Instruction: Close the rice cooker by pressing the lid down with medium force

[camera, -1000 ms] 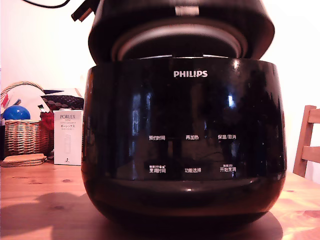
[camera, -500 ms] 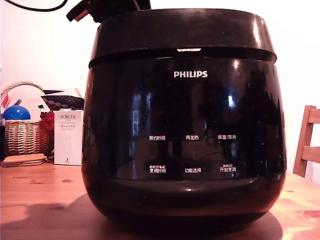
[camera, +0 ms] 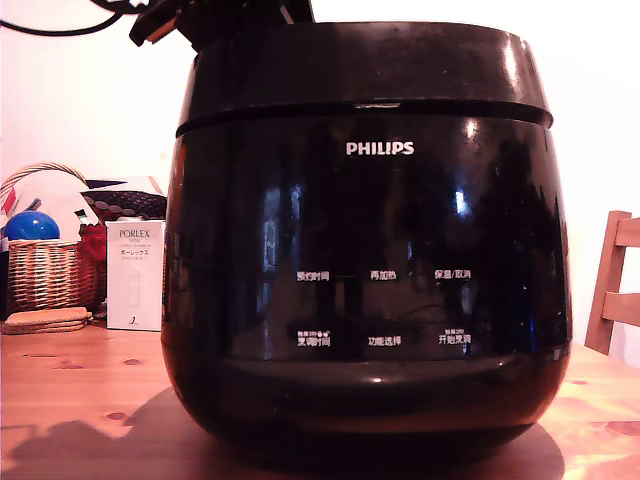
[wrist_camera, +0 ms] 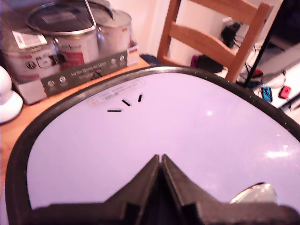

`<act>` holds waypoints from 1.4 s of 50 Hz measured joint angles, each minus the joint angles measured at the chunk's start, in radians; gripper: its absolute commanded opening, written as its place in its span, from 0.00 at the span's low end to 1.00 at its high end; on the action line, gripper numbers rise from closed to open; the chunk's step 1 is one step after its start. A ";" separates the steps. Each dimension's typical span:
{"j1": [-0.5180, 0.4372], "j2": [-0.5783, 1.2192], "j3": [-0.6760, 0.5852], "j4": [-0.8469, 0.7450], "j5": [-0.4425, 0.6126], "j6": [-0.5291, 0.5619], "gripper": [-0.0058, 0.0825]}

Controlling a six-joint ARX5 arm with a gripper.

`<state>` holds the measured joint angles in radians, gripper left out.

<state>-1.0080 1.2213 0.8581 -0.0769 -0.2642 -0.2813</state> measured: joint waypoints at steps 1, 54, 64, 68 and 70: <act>0.000 -0.003 -0.005 0.004 -0.002 0.000 0.04; -0.079 0.047 -0.077 0.156 -0.018 -0.061 0.04; -0.090 0.058 -0.097 0.216 -0.034 -0.077 0.04; -0.090 0.058 -0.119 0.253 -0.033 -0.078 0.04; -0.091 0.057 -0.131 0.270 -0.034 -0.084 0.04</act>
<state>-1.0992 1.2785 0.7269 0.1936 -0.2981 -0.3653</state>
